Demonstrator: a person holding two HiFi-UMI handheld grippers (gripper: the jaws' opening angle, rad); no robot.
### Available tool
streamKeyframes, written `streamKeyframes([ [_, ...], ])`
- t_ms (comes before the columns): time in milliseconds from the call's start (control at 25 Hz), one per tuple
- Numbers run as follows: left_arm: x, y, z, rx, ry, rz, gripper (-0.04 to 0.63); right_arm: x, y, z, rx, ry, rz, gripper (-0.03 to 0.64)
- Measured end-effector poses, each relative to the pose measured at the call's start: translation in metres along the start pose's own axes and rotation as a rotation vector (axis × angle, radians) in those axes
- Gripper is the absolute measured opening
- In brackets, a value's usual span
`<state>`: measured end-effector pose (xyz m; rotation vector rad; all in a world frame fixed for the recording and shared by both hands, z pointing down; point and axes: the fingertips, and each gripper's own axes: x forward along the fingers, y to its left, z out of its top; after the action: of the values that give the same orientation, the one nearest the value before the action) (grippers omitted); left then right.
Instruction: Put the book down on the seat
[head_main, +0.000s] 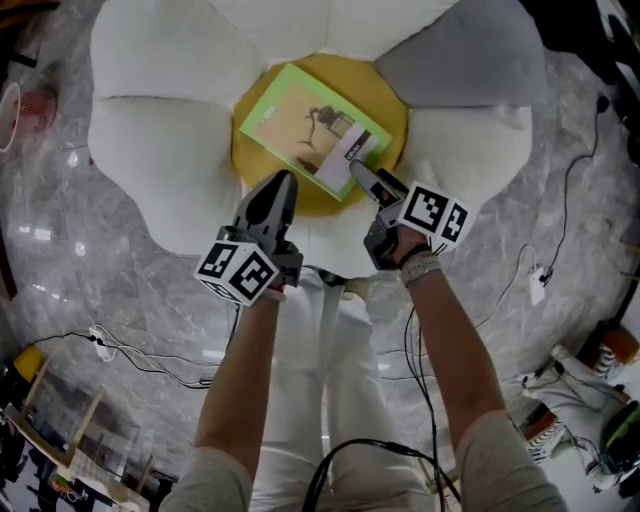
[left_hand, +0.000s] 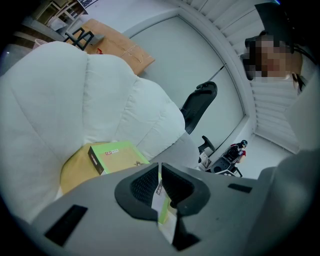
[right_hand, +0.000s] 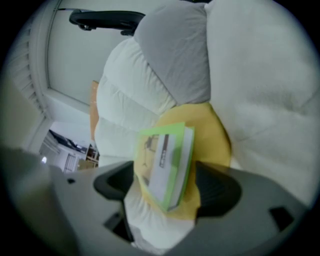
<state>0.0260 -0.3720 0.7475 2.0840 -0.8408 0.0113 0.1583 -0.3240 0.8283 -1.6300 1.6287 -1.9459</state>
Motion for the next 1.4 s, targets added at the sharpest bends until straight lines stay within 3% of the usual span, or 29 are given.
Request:
streamKeyframes([
  [160,-0.004,-0.008,0.002,0.012,0.003,-0.007,0.043,-0.004,0.017,-0.002,-0.020,0.027,0.035,0.373],
  [480,-0.018,-0.021,0.017,0.047,0.005,0.001,0.043,-0.022,0.059,-0.014,-0.168,0.112,0.110,0.368],
  [720,-0.028,-0.027,0.036,0.068,-0.001,0.016,0.043,-0.040,0.085,-0.020,-0.247,0.145,0.146,0.323],
  [920,-0.033,-0.040,0.053,0.084,-0.013,0.015,0.043,-0.060,0.109,-0.011,-0.331,0.130,0.154,0.201],
  [1400,-0.042,-0.084,0.067,0.080,-0.024,-0.040,0.043,-0.105,0.162,-0.005,-0.515,0.085,0.186,0.027],
])
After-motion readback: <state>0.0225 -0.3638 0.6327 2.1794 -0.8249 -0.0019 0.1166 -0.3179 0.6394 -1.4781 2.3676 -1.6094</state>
